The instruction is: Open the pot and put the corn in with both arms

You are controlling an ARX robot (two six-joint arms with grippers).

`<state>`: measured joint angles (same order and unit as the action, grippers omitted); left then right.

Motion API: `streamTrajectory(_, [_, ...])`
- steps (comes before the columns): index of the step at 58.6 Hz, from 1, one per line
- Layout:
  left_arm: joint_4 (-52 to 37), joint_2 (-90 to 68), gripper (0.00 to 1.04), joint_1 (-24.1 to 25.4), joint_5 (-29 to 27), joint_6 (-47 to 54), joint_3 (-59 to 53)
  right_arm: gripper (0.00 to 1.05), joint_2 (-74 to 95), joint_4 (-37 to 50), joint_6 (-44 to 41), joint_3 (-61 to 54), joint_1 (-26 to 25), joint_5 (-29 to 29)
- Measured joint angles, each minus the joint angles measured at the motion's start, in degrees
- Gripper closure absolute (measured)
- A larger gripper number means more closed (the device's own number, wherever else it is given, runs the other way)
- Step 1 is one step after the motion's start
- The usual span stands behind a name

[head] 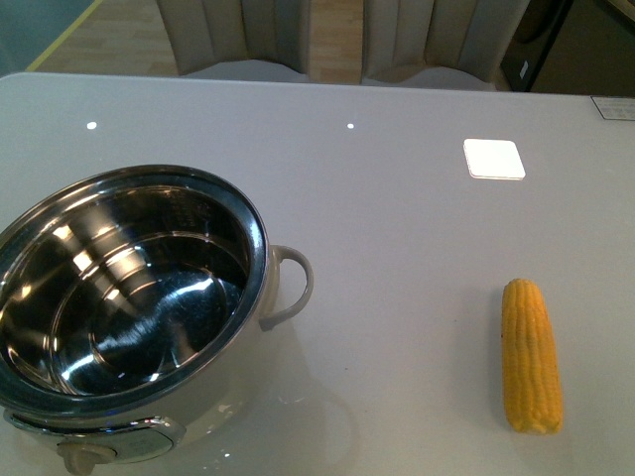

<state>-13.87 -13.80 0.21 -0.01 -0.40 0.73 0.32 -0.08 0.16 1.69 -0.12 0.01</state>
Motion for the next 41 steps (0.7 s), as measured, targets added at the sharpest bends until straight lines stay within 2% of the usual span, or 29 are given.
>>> streamTrajectory(15, [3.7,3.6,1.01,-0.1,0.0,0.0,0.0,0.09,0.0,0.0,0.0,0.0,0.0,0.0])
streamTrajectory(22, [13.2,12.0,1.01,-0.1,0.0,0.0,0.0,0.09,0.0,0.0,0.0,0.0,0.0,0.0])
streamTrajectory(41, [13.8,13.4,1.01,-0.1,0.0,0.0,0.0,0.09,0.0,0.0,0.0,0.0,0.0,0.0])
